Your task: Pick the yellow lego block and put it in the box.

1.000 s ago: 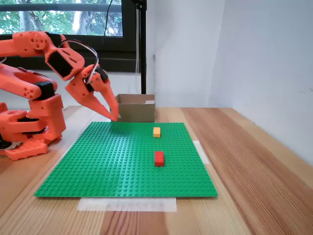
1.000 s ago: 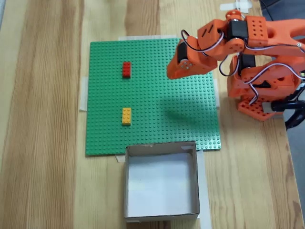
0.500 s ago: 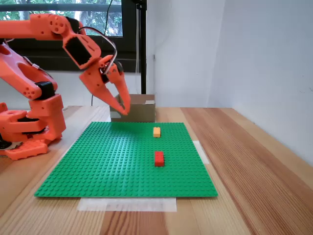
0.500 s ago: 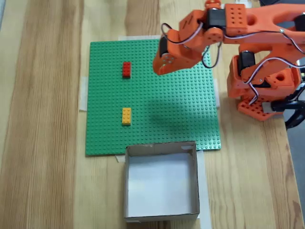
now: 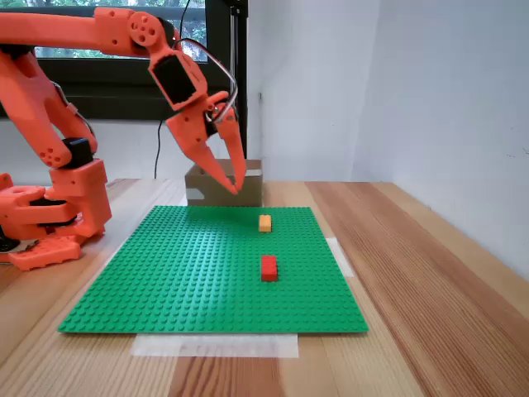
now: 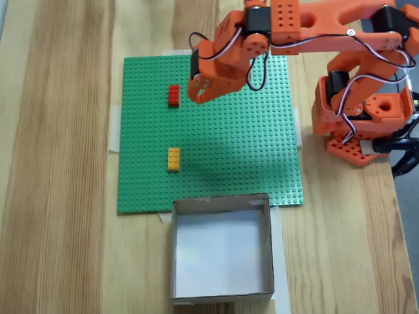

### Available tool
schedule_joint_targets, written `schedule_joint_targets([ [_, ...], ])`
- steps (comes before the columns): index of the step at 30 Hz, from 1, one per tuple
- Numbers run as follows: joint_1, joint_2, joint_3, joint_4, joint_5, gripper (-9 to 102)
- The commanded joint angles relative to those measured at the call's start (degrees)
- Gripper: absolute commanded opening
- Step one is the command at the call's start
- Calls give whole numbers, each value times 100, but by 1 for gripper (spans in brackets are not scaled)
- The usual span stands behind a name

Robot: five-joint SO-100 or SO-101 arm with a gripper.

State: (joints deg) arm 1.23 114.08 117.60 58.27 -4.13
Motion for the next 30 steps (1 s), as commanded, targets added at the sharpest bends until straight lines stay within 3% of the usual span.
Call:
schedule_joint_targets([
  [1, -149, -545, -642, 105, -79, 1],
  [16, -659, -2373, -2461, 967, 422, 1],
  [30, -905, -3384, -3498, 1582, 844, 8],
])
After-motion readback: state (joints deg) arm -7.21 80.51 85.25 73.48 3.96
